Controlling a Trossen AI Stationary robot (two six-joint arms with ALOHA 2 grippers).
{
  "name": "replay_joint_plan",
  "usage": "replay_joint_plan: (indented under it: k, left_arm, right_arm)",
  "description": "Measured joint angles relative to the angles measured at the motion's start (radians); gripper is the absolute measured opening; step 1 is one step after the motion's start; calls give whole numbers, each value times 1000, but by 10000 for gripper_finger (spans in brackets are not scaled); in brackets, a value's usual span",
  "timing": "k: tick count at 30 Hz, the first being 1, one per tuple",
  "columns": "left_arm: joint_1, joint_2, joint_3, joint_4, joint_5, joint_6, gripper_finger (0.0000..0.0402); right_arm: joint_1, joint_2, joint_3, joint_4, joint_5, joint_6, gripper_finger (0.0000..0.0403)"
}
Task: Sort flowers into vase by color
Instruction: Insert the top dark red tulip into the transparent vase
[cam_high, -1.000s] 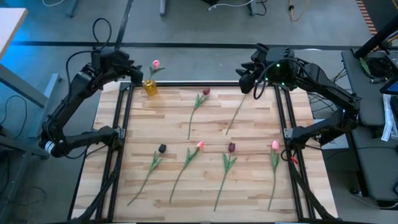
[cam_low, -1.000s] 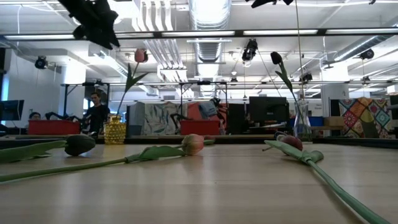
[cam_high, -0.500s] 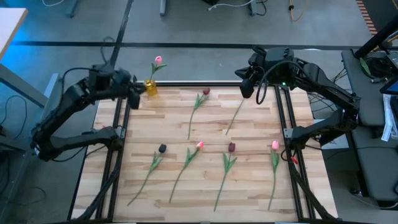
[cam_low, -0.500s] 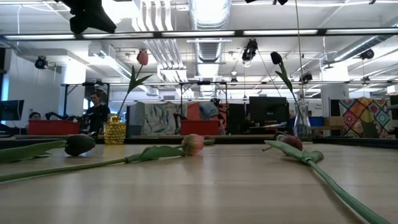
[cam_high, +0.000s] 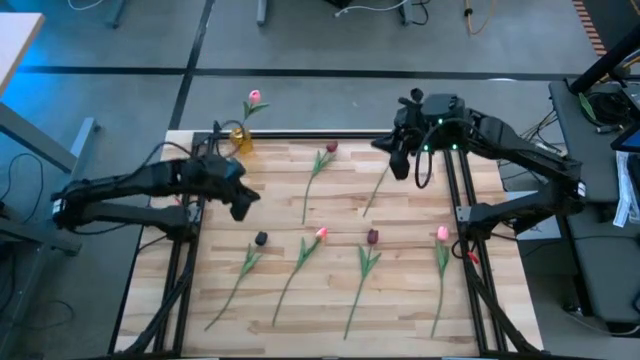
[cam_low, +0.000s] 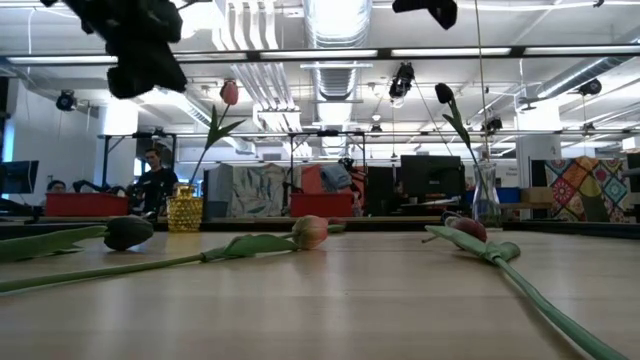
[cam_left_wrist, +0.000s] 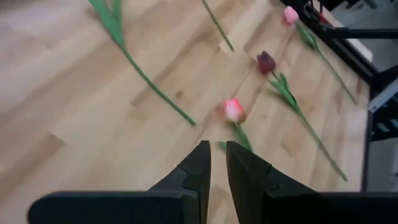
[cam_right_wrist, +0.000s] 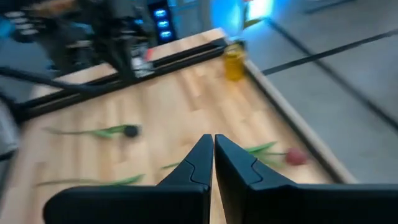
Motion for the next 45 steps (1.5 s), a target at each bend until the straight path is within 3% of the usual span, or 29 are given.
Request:
replay_joint_plan:
  k: [4,11,20,32,45]
  left_arm:
    - [-17,22,-84,85,-3,-105,37]
    - [-14,78,-127,106,-48,-149,36]
    - [46,318,-91,368,-52,-200,36]
    - [184,751,217,423,-47,-51,42]
    - [201,1090,506,268,-142,50,176]
  right_arm:
    - [0,-54,-147,89,-62,95,9]
    - [29,-86,-313,141,-64,256,9]
    - [55,-142,-447,117,-38,373,9]
    - [55,-193,-479,116,19,392,9]
    - [55,-224,-476,109,90,377,9]
